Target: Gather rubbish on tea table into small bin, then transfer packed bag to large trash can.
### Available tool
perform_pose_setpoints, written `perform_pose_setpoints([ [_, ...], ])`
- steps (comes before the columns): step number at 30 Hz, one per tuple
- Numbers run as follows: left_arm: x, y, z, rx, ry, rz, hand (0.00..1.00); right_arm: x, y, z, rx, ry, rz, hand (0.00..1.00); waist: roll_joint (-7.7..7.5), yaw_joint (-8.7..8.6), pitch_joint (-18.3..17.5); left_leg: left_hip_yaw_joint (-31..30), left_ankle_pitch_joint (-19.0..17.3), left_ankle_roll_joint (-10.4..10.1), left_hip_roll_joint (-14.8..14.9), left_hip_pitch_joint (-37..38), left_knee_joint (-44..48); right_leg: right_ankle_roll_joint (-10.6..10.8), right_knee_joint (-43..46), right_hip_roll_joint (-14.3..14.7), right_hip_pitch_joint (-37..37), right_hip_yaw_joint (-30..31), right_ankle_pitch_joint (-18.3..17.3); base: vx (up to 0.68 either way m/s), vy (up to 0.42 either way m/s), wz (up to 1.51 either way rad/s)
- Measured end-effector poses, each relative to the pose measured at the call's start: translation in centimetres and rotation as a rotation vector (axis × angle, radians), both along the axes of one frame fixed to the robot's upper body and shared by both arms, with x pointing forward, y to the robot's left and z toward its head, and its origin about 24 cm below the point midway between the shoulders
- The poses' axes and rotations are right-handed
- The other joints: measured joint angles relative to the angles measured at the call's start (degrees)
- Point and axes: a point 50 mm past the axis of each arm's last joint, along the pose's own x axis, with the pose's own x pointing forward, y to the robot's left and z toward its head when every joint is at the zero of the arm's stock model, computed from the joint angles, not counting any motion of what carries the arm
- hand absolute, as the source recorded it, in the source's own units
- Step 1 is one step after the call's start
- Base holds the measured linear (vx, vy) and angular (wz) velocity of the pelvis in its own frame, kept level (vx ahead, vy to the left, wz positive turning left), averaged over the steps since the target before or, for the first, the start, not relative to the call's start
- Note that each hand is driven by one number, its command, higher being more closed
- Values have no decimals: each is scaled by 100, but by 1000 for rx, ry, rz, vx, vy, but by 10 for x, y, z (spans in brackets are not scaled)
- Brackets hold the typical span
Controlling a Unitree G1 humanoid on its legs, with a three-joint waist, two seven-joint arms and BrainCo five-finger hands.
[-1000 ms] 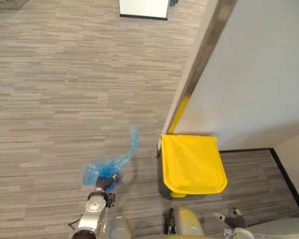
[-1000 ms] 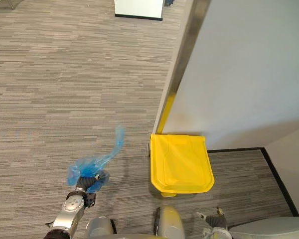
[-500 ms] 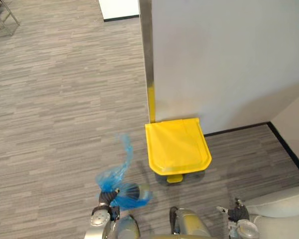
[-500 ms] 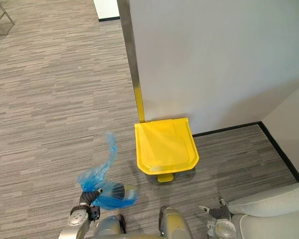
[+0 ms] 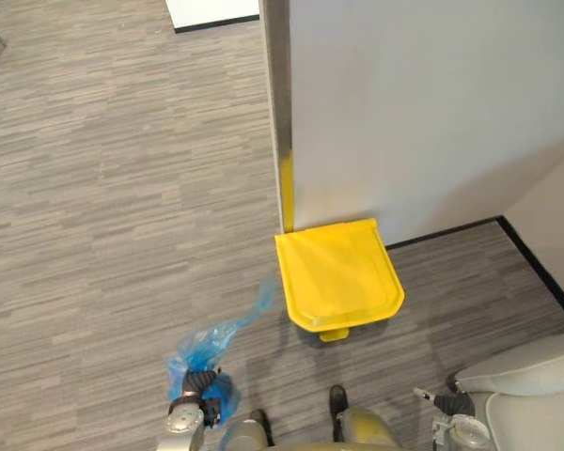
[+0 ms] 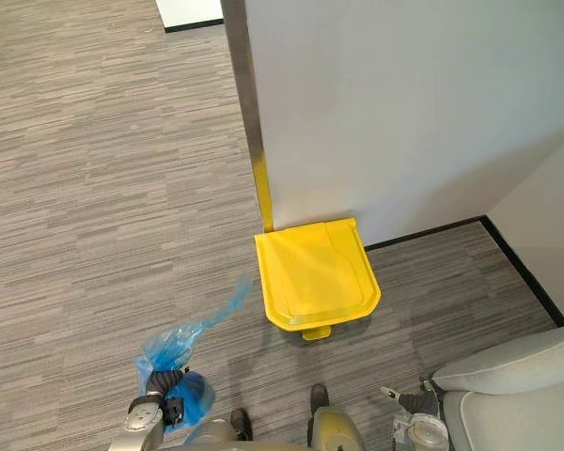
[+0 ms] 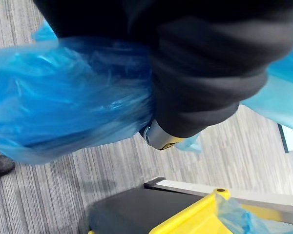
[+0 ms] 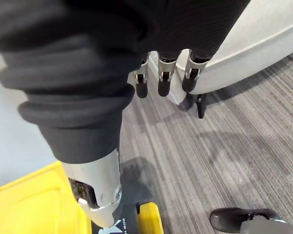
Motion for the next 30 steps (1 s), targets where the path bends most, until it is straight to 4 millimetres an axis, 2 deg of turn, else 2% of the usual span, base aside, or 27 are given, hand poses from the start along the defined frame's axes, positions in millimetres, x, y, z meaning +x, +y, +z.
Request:
perform_pose_setpoints([
  [2,1,4,1,14,-3,-2,100,2,0,1,0,-6,1,0,-6,-3,2,14,-18,23,-26,35,28,13,-18,1,31,54,22,20,36,-16],
  [4,2,6,3,19,-10,-4,100,5,1,2,0,-14,4,0,-20,12,13,37,-189,118,-30,19,190,88,305,-6,-118,121,-86,-35,35,-23],
  [5,2,6,3,19,-10,-4,100,10,1,3,0,-26,7,0,-64,24,42,75,-452,154,-29,22,398,155,741,-14,-299,192,-279,-61,58,-47],
  [6,2,6,3,19,-10,-4,100,15,2,5,1,-42,11,0,-106,30,92,140,-672,277,15,37,551,280,1182,-52,-473,151,-370,-129,35,-60],
  [7,3,7,4,24,-13,-7,100,26,6,10,3,-83,21,0,-136,28,318,160,-857,363,28,215,781,458,2244,-163,-917,-179,-441,-135,-2,-39],
  [8,3,8,4,29,-13,-9,100,26,7,10,4,-85,21,0,-131,-7,360,159,-919,379,31,241,877,407,2408,-213,-1030,-285,-525,-127,-10,-22],
  [9,5,10,6,36,-21,-12,100,26,8,9,7,-79,23,0,-184,-48,407,165,-1049,409,31,288,1051,325,2344,-305,-1181,-429,-620,-31,-20,2],
  [10,15,13,12,52,-50,-28,100,27,9,10,6,-78,30,0,-311,-44,483,139,-1247,424,32,317,1356,343,1902,-442,-1353,-570,-547,19,-41,3],
  [11,16,13,12,53,-51,-29,100,27,9,10,6,-78,30,0,-317,-43,487,138,-1253,425,32,317,1365,345,1883,-448,-1359,-575,-544,30,-82,23],
  [12,28,15,18,67,-81,-45,100,29,9,12,3,-87,33,0,-421,-47,543,68,-1446,374,31,250,1665,375,1070,-568,-1332,-777,-292,69,-115,40],
  [13,39,13,23,64,-113,-49,100,32,6,15,-12,-100,29,0,-454,-45,591,-72,-1724,265,69,219,2057,382,686,-648,-1269,-915,-39,97,-130,43],
  [14,43,8,25,53,-125,-55,100,35,2,18,-26,-111,27,0,-374,-57,628,-153,-1817,239,160,219,2178,407,733,-613,-1215,-973,-18,185,-121,30],
  [15,50,1,27,40,-144,-70,100,37,-2,22,-43,-126,19,0,-215,-50,677,-240,-1881,216,250,220,2230,453,826,-547,-1191,-1010,-54,264,-139,32],
  [16,59,-5,31,36,-169,-98,100,40,-4,28,-56,-159,16,0,-136,-83,721,-404,-1889,219,211,228,2132,490,1133,-557,-1303,-941,-105,220,-106,40],
  [17,61,-6,33,36,-175,-100,100,40,-5,29,-58,-165,12,0,-142,-103,724,-460,-1890,216,190,258,2095,514,1357,-556,-1366,-858,-185,232,-143,53],
  [19,60,-7,32,35,-174,-100,100,29,-15,31,-68,-166,-48,0,-175,-106,731,-630,-1938,124,113,617,1914,385,2161,-588,-1420,-736,-604,316,-167,46],
  [22,58,-11,30,16,-171,-91,100,22,-21,32,-75,-162,-87,0,-51,-96,638,-802,-1909,41,228,726,1793,261,2555,-547,-1466,-920,-987,292,-97,23],
  [25,53,-16,26,-2,-157,-86,100,32,-12,33,-51,-194,-81,0,-54,-94,510,-727,-1708,-260,336,839,1555,120,2572,-422,-1474,-980,-1094,222,-58,-11],
  [30,50,-13,25,-1,-152,-72,100,39,0,30,-27,-194,-39,0,-126,-89,251,-669,-1359,-338,244,995,998,68,2367,-443,-1429,-992,-1093,132,-15,-1],
])
